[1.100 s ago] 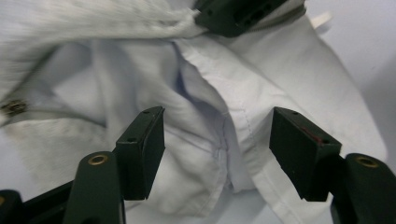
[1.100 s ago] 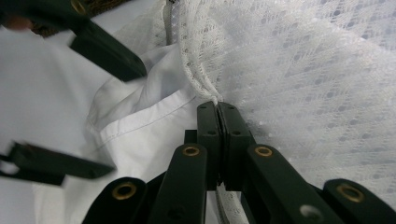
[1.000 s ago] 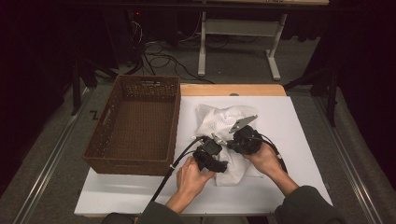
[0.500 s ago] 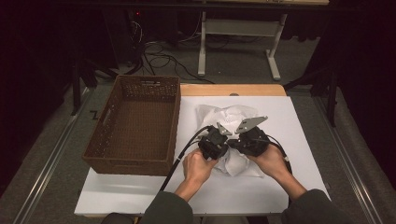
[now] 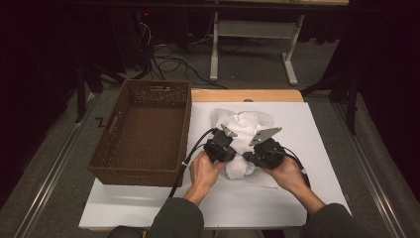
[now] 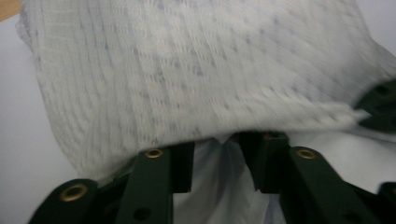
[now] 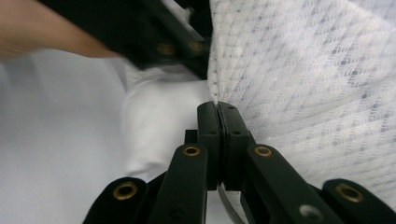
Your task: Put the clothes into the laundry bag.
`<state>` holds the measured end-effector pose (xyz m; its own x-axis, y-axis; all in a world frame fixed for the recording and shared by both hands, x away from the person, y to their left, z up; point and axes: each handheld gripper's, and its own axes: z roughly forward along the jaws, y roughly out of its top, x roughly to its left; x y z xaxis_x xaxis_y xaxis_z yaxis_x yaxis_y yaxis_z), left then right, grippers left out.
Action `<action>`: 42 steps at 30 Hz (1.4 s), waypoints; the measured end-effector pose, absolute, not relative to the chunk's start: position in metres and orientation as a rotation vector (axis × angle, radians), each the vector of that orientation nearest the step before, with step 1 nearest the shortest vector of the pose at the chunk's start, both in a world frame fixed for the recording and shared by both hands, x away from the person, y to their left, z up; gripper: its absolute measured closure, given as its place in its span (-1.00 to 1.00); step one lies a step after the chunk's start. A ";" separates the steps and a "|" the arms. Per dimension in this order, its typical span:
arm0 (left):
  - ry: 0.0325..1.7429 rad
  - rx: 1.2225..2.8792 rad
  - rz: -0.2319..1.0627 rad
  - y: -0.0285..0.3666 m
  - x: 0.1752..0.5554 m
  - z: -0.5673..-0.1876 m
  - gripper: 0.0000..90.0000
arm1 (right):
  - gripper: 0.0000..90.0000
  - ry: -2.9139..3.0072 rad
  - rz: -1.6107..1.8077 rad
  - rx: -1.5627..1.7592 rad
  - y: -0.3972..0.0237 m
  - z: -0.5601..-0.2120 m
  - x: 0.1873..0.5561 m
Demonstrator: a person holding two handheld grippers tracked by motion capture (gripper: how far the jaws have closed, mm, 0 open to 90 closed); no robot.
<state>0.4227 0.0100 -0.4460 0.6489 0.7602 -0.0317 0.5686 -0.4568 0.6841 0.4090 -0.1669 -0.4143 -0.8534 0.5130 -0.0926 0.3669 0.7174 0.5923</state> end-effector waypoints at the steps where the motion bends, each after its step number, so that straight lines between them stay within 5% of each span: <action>1: 1.031 2.190 0.369 0.013 0.419 -0.445 0.32 | 0.99 2.665 0.846 0.710 -0.166 -0.416 0.410; 9: 0.999 2.218 0.409 0.025 0.378 -0.436 -0.13 | 0.99 2.664 0.795 0.701 -0.163 -0.421 0.412; 19: 1.019 2.267 0.351 0.009 0.376 -0.456 -0.30 | 0.99 2.668 0.801 0.738 -0.160 -0.421 0.416; 21: 1.031 2.259 0.309 0.005 0.384 -0.460 -0.12 | 0.99 2.676 0.807 0.723 -0.161 -0.421 0.417; 26: 1.042 2.245 0.187 0.001 0.403 -0.466 0.71 | 0.99 2.673 0.841 0.735 -0.163 -0.416 0.414; 28: 1.009 2.233 0.198 -0.001 0.403 -0.461 0.87 | 0.99 2.671 0.862 0.709 -0.165 -0.413 0.411; 35: 1.002 2.103 0.259 -0.002 0.415 -0.442 0.95 | 1.00 2.641 0.927 0.661 -0.167 -0.400 0.397; 42: 1.092 2.158 0.294 -0.010 0.441 -0.457 0.91 | 1.00 2.678 0.878 0.690 -0.166 -0.409 0.398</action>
